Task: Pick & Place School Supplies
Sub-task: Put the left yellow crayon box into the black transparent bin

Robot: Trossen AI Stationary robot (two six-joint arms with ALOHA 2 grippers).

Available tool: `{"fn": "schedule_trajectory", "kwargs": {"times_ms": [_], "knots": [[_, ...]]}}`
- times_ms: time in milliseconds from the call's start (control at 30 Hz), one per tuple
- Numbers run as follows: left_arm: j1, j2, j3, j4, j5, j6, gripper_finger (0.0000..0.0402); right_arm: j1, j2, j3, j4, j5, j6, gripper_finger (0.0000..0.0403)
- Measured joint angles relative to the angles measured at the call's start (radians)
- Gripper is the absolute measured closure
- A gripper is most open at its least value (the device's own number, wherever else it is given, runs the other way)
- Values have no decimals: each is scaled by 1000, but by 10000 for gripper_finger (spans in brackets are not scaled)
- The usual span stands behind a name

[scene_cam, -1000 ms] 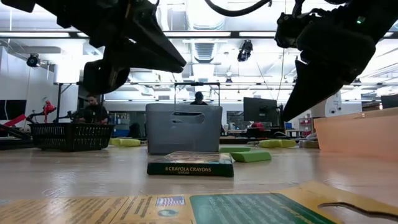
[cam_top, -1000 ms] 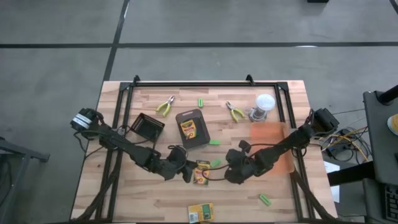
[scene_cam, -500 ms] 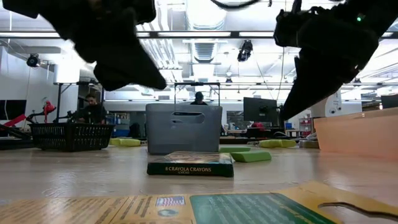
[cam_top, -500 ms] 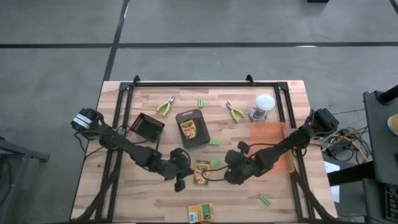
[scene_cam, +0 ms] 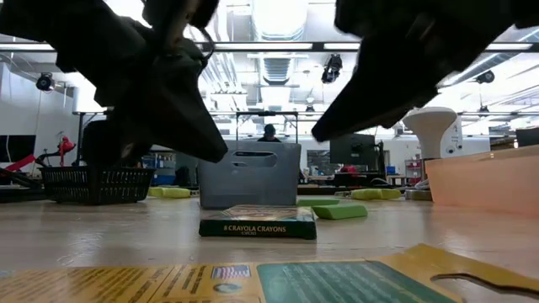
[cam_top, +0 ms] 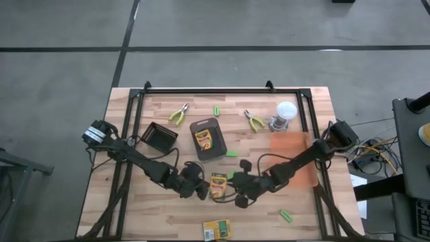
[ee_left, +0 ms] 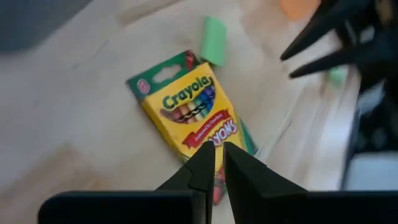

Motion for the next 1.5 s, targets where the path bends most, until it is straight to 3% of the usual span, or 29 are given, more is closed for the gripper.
{"fn": "schedule_trajectory", "kwargs": {"times_ms": [67, 300, 533, 1233, 1500], "knots": [[0, 0, 0, 1, 0, -72, 364, -12, 10, 0, 1, 3, 0, 346], [2, 0, 0, -3, -18, -111, 364, -43, 81, 0, 71, -31, 25, 346], [5, 0, 0, -3, -27, 2, 364, -85, 118, 2, 111, -146, 4, 346], [3, 0, 0, -9, -45, 9, 364, -83, 114, 3, 112, -148, 3, 346], [3, 0, 0, -6, -53, 68, 312, -83, 114, 3, 111, -148, 3, 346]]}}
